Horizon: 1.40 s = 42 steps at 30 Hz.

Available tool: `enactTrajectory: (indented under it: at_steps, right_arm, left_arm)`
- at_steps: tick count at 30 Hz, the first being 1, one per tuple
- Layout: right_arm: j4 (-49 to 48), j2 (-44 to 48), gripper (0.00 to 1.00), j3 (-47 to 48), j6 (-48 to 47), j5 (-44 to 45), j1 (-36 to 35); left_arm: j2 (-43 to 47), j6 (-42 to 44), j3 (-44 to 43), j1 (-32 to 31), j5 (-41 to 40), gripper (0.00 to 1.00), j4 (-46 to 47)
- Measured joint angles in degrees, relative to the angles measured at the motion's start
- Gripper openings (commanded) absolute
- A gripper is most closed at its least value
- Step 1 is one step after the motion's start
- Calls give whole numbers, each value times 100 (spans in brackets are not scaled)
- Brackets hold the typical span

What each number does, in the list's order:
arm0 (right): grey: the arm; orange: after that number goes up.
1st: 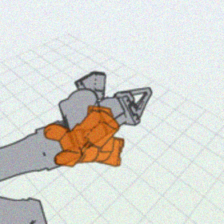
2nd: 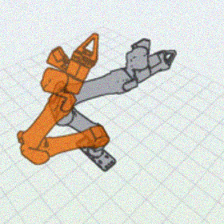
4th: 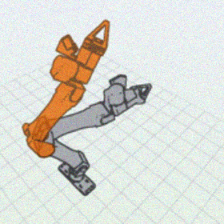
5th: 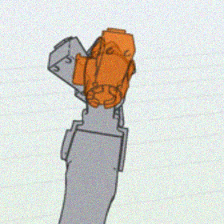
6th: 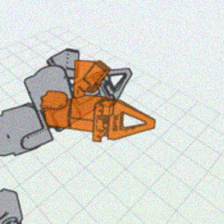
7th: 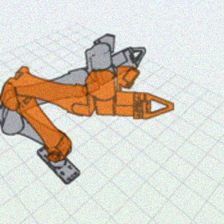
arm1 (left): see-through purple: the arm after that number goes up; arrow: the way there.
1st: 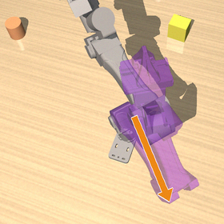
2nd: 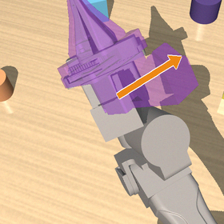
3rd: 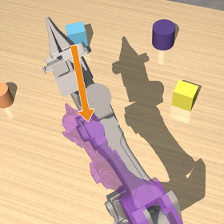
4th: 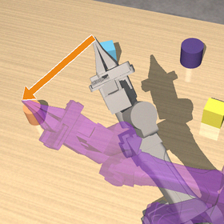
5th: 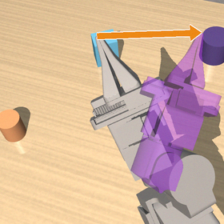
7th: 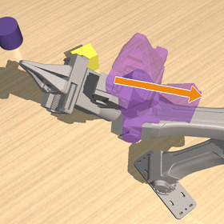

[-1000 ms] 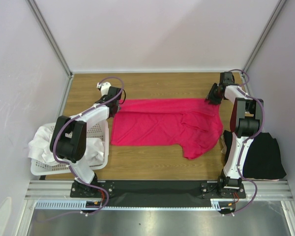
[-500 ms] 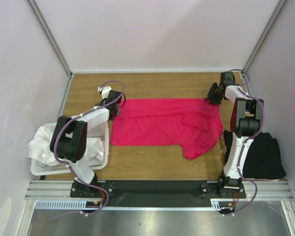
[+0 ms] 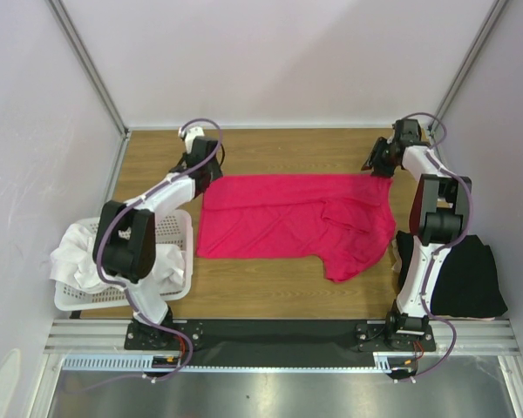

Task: Fold and stack the t-shirts
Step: Fold the tshirt

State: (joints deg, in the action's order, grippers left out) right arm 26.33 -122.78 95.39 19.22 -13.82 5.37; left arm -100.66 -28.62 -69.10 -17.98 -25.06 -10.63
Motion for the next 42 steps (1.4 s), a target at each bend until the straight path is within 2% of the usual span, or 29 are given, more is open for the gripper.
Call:
enactTrajectory:
  at_steps: [1, 3, 5, 11, 15, 24, 31, 42]
  right_arm:
    - [11, 55, 46, 0, 0, -20, -2]
    - [59, 219, 45, -15, 2, -31, -33]
    - [48, 422, 42, -96, 2, -37, -59]
    - [-20, 824, 31, -555, 17, 2, -170]
    - [59, 702, 27, -728, 22, 234, -201]
    - [85, 201, 25, -730, 22, 538, -184]
    - [98, -105, 25, -321, 31, 560, -140]
    - [184, -1263, 27, 1451, 42, 435, -61]
  left_arm:
    - [-94, 24, -201, 0, 122, 43, 63]
    - [-317, 37, -533, 0, 358, 32, 227]
    - [-494, 24, -682, 0, 564, 26, 315]
    - [-1058, -177, -741, 0, 1102, 8, 328]
    - [-1329, -485, -741, 0, 1320, 1, 308]
    - [-1707, -1029, -754, 50, 1497, 0, 308]
    - [-2068, -1152, -1290, 208, 1628, 0, 234]
    - [-3040, -1150, -2828, 317, 1674, 1, -142]
